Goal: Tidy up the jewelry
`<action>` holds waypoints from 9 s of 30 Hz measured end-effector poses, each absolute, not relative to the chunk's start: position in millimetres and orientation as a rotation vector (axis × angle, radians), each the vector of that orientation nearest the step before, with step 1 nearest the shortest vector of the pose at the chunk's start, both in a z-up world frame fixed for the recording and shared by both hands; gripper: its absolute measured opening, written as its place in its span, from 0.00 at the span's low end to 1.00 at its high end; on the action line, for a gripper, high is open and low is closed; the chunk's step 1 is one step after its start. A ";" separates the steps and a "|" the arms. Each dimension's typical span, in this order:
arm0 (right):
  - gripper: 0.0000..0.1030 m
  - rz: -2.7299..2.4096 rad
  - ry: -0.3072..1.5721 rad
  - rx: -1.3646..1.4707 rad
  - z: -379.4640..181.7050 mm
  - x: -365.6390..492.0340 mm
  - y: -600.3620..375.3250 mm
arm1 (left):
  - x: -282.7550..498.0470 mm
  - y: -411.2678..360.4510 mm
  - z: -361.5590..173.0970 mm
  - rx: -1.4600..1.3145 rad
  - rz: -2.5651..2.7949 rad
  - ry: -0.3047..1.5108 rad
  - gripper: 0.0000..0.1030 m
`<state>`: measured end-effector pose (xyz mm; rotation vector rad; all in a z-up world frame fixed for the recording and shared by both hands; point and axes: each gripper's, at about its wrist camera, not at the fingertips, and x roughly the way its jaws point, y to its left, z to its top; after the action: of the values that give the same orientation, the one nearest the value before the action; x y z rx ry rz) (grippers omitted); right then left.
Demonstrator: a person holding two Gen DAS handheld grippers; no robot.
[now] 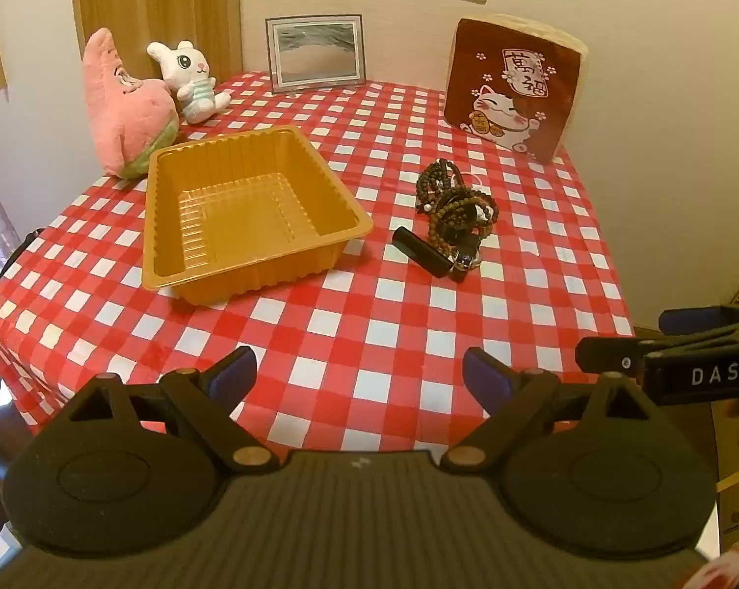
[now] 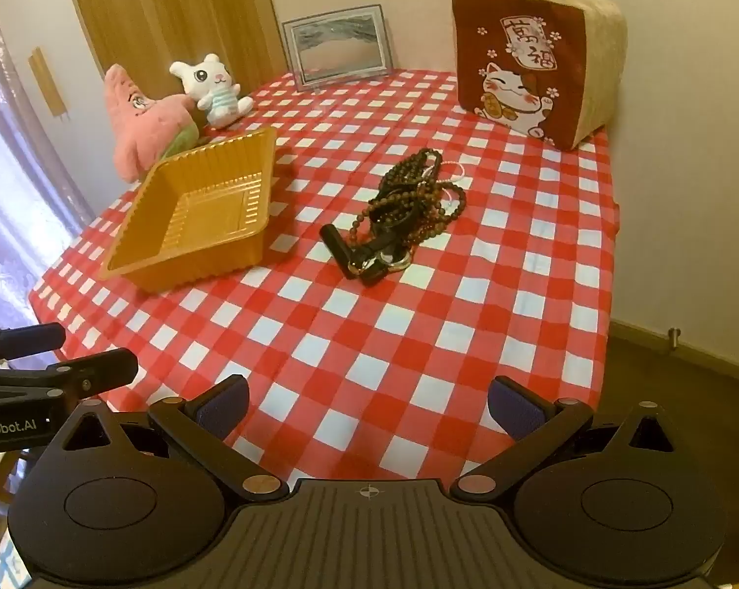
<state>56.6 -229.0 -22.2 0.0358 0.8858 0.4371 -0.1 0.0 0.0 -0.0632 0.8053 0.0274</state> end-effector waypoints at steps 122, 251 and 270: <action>1.00 0.374 0.964 0.073 -73.8 102.5 -219.8 | 25.4 69.7 -61.1 -0.311 0.305 0.663 0.70; 0.30 0.268 0.849 0.157 -56.2 190.0 -92.0 | 178.6 202.1 -89.1 -0.029 -0.026 0.393 0.05; 0.30 0.186 0.965 0.528 -96.6 210.1 -192.9 | 174.9 193.9 -87.5 0.008 0.000 0.388 0.06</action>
<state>210.1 -192.9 -96.6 0.5278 0.9648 0.1864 174.9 193.9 -87.5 0.0076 0.3875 0.0003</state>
